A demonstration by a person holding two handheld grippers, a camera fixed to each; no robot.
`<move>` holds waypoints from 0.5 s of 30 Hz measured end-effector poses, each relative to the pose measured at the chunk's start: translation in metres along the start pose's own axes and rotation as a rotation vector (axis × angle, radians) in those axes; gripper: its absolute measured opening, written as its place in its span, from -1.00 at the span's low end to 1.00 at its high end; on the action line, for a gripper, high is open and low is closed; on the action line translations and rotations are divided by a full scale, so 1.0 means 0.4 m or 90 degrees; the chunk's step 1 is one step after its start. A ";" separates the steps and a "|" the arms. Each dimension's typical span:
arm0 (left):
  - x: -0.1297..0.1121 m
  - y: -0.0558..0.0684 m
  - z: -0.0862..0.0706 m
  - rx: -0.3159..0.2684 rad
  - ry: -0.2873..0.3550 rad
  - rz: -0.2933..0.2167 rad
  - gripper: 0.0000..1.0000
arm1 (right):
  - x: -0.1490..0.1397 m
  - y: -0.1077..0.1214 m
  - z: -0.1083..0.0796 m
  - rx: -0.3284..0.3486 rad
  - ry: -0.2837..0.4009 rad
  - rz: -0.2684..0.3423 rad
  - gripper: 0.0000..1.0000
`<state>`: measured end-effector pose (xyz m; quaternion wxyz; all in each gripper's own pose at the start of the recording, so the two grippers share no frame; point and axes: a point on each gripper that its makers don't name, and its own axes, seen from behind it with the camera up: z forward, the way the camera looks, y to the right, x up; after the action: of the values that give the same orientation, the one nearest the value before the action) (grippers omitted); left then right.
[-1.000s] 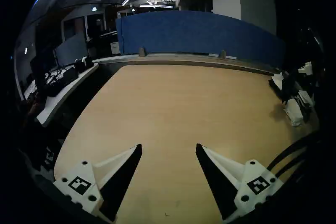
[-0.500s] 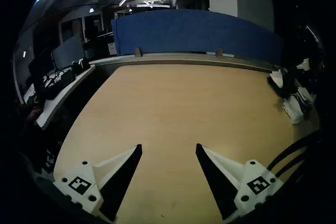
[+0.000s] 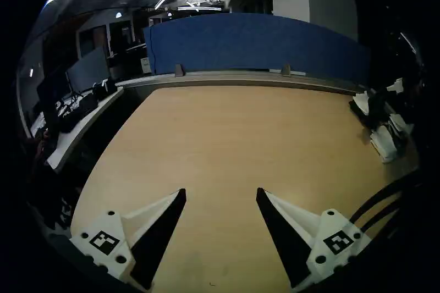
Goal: Fold towel
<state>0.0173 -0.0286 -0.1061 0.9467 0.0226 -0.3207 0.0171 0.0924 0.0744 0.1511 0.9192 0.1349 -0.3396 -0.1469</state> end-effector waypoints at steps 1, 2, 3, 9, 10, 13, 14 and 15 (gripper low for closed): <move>0.001 0.001 0.000 0.000 0.000 0.001 0.90 | 0.000 0.000 0.001 0.000 0.000 0.001 -0.92; 0.001 0.001 0.000 0.000 0.000 0.001 0.90 | 0.001 0.001 0.002 0.001 0.000 0.002 -0.92; 0.001 0.002 0.000 0.000 0.000 0.001 0.90 | 0.001 0.001 0.003 0.001 0.000 0.003 -0.92; 0.001 0.005 0.000 0.000 -0.001 0.004 0.90 | -0.014 0.004 0.006 0.002 -0.003 0.010 -0.92; 0.000 0.005 0.000 -0.001 -0.001 0.004 0.90 | -0.022 0.003 0.005 0.002 -0.004 0.013 -0.92; 0.000 0.007 0.000 -0.001 -0.001 0.005 0.90 | -0.052 0.000 -0.004 0.004 -0.009 0.024 -0.92; 0.001 0.008 0.000 -0.001 -0.001 0.006 0.90 | -0.066 -0.003 -0.008 0.005 -0.012 0.028 -0.92; 0.001 0.009 0.000 -0.002 -0.001 0.006 0.90 | -0.082 -0.004 -0.013 0.005 -0.015 0.031 -0.92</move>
<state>0.0175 -0.0251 -0.1055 0.9464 0.0199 -0.3216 0.0210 0.0719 0.0856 0.1276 0.9179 0.1288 -0.3542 -0.1245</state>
